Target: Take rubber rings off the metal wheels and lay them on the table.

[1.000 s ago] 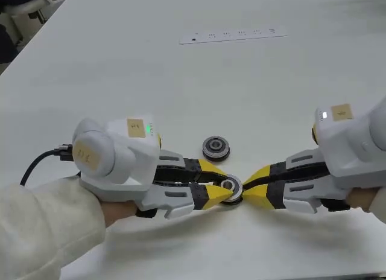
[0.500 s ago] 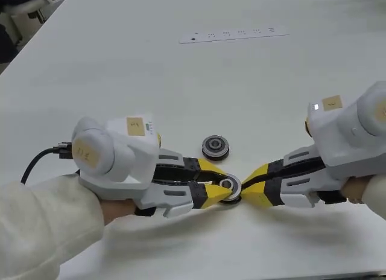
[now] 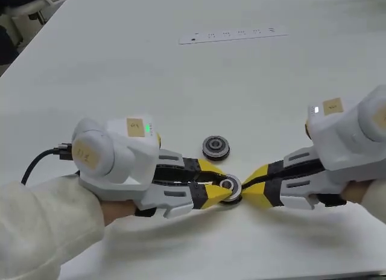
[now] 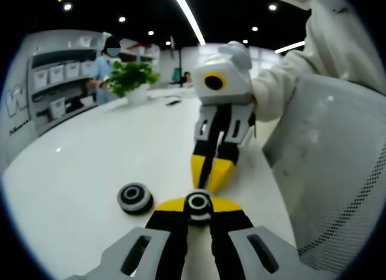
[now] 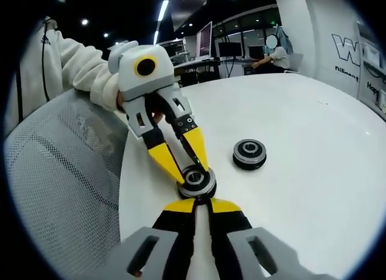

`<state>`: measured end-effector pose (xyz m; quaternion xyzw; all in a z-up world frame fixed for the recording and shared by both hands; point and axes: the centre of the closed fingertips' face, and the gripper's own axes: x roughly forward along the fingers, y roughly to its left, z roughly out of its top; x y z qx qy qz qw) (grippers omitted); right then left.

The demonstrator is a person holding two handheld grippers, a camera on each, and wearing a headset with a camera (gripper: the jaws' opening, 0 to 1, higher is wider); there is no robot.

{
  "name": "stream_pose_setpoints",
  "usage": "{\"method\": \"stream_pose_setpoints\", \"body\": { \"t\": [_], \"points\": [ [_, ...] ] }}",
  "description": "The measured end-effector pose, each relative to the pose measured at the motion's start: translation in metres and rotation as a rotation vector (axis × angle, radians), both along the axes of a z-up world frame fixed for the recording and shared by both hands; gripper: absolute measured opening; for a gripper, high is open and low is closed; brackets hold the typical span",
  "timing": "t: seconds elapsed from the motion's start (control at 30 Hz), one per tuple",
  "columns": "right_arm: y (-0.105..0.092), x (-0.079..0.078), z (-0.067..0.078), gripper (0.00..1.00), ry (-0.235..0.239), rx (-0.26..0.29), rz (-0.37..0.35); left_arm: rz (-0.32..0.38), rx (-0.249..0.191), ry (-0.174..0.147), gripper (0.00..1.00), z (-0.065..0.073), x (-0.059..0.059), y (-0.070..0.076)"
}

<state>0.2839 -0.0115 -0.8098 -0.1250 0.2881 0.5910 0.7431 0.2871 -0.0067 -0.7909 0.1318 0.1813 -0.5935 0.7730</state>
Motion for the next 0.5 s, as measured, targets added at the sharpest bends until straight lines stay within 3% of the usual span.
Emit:
{"method": "stream_pose_setpoints", "body": {
  "t": [0.23, 0.37, 0.4, 0.5],
  "points": [
    [-0.0002, 0.0022, -0.0001, 0.1, -0.005, 0.0, -0.008, -0.002, -0.001, 0.0, 0.14, -0.0002, -0.0001, 0.0],
    [-0.0003, 0.0025, -0.0011, 0.09, 0.025, 0.018, -0.007, -0.001, -0.003, 0.001, 0.14, -0.0004, -0.0001, 0.0001],
    [0.0002, 0.0014, -0.001, 0.09, 0.068, 0.039, -0.018, -0.001, -0.004, 0.001, 0.14, -0.0003, -0.0002, 0.0001],
    [0.0, 0.0013, -0.0001, 0.08, 0.063, 0.041, -0.012, -0.001, -0.005, 0.001, 0.14, -0.0001, -0.0002, 0.0]
  ]
}}
